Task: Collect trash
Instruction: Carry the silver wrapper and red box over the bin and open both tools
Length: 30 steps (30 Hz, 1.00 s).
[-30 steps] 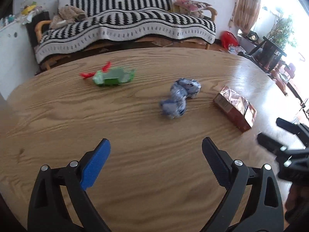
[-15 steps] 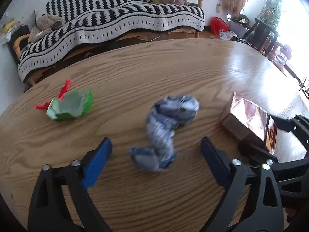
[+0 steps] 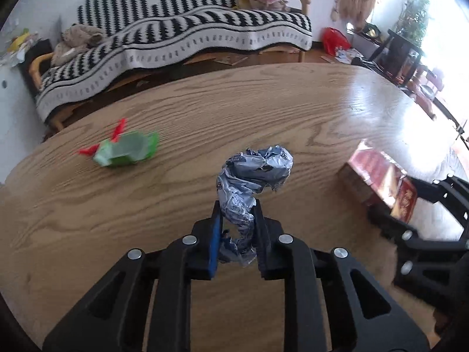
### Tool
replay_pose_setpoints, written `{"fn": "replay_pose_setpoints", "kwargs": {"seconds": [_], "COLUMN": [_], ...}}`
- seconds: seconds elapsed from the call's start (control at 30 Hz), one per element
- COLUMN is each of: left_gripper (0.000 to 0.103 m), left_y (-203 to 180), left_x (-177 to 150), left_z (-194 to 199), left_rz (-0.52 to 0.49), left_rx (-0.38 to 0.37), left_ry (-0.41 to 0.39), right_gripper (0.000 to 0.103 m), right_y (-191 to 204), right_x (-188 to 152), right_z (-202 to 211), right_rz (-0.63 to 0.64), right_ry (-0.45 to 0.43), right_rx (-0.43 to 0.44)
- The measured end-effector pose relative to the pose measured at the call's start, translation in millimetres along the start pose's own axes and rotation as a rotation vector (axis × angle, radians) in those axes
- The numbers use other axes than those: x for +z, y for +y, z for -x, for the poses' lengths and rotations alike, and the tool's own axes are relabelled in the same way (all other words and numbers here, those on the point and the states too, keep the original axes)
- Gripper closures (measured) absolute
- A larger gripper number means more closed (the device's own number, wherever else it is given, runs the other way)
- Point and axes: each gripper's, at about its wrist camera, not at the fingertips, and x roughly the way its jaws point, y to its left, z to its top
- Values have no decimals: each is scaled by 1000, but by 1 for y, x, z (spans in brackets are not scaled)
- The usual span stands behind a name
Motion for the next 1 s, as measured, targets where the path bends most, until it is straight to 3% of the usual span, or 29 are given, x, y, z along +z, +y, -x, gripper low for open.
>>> {"fn": "replay_pose_setpoints", "kwargs": {"seconds": [0.2, 0.53, 0.63, 0.7, 0.73, 1.0], "left_gripper": [84, 84, 84, 84, 84, 84], "left_y": [4, -37, -52, -61, -64, -110], "left_x": [-27, -70, -80, -82, -82, -67], "left_z": [41, 103, 114, 118, 118, 107], "left_rz": [73, 117, 99, 79, 72, 34], "left_rx": [5, 14, 18, 19, 13, -73], "left_ry": [0, -4, -26, -39, -41, -36], "right_gripper": [45, 45, 45, 45, 45, 45], "right_y": [-15, -57, -68, -71, -73, -130], "right_x": [-21, -91, -117, -121, -123, -147], "right_z": [52, 148, 151, 160, 167, 183], "right_rz": [-45, -180, -239, -213, -181, -282], "right_ry": [-26, -124, -92, -110, -130, -131], "right_rx": [-8, 8, 7, 6, -37, -93]}}
